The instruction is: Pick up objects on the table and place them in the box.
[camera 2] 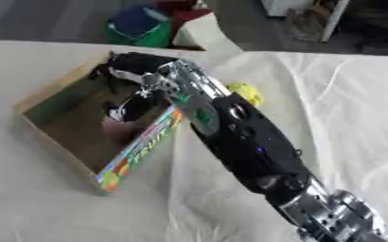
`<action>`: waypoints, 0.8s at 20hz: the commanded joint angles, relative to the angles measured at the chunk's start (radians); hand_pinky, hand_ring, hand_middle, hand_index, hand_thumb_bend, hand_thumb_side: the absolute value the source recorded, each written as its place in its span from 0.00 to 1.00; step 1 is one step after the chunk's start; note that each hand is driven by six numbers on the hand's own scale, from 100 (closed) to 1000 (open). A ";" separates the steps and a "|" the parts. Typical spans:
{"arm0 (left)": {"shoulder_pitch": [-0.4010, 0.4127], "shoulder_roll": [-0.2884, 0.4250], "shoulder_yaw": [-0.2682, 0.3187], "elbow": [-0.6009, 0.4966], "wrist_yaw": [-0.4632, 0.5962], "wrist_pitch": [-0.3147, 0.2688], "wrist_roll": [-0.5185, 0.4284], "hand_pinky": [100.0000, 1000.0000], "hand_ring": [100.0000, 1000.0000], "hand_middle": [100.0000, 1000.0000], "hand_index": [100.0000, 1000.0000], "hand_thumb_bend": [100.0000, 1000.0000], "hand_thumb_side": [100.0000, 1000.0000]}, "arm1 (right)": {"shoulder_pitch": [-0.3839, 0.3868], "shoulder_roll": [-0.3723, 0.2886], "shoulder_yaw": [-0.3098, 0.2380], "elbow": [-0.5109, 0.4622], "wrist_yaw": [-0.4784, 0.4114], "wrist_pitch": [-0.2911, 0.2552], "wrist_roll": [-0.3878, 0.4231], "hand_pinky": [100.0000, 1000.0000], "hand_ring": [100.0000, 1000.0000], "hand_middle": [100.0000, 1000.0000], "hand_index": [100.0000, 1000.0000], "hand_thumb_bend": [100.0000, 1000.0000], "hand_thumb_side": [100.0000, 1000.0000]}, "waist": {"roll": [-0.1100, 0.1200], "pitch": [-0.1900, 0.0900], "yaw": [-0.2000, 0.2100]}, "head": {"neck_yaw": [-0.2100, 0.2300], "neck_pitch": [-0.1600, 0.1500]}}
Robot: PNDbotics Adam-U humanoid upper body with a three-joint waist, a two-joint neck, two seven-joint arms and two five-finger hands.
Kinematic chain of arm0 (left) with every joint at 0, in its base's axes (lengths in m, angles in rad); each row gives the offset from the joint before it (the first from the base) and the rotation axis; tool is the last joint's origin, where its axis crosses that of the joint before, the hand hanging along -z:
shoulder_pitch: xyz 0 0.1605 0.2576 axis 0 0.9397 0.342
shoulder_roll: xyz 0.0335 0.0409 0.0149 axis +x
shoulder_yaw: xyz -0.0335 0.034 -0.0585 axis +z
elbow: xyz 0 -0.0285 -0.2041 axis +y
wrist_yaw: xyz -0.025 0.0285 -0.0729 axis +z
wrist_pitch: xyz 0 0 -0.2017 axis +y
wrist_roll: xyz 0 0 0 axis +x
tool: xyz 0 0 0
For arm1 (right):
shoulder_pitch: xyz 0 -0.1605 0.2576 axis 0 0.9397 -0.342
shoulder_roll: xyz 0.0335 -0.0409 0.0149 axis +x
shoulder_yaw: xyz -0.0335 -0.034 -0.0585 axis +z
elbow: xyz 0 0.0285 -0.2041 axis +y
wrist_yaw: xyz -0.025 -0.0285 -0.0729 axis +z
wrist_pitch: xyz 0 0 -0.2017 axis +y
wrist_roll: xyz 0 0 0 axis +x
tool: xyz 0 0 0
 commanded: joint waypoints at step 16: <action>-0.001 0.013 0.004 -0.017 -0.007 -0.002 0.005 0.47 0.59 0.58 0.71 0.00 0.92 | 0.032 -0.182 -0.238 -0.194 -0.091 0.124 -0.143 0.73 0.78 0.61 0.93 0.00 0.19 | 0.018 -0.011 -0.015 | -0.036 0.011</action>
